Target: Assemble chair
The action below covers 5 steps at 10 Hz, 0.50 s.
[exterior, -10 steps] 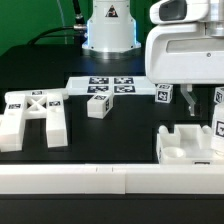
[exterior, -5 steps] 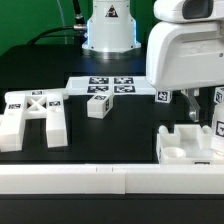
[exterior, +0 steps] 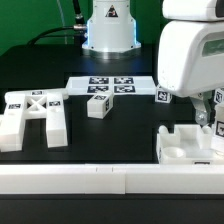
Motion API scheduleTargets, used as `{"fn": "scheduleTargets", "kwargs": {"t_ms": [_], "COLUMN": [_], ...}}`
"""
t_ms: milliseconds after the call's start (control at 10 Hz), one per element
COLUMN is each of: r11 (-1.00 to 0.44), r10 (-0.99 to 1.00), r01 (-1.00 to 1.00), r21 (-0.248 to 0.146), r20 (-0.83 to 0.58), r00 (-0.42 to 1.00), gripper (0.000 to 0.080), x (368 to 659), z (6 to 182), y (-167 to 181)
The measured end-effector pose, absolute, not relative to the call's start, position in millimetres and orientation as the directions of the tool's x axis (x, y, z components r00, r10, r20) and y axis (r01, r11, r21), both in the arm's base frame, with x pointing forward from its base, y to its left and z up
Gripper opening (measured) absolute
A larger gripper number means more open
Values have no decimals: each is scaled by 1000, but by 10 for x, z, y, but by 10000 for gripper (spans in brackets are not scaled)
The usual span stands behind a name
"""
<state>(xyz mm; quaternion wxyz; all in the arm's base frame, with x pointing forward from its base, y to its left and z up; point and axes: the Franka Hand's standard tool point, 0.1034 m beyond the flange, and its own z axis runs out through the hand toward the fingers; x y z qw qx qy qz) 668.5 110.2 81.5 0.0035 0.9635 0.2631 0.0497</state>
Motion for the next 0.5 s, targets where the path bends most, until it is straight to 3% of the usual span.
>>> {"fn": "scheduleTargets", "kwargs": {"t_ms": [100, 300, 500], "r11": [-862, -880, -893], "r10": [507, 475, 450], "r01": [506, 475, 450], "r21": [33, 29, 24], "r20": [94, 95, 97], "r00": [857, 875, 888], "gripper": [646, 316, 288], "x": [6686, 6685, 6685], "z": [815, 815, 815], "y": [1098, 1098, 1102]}}
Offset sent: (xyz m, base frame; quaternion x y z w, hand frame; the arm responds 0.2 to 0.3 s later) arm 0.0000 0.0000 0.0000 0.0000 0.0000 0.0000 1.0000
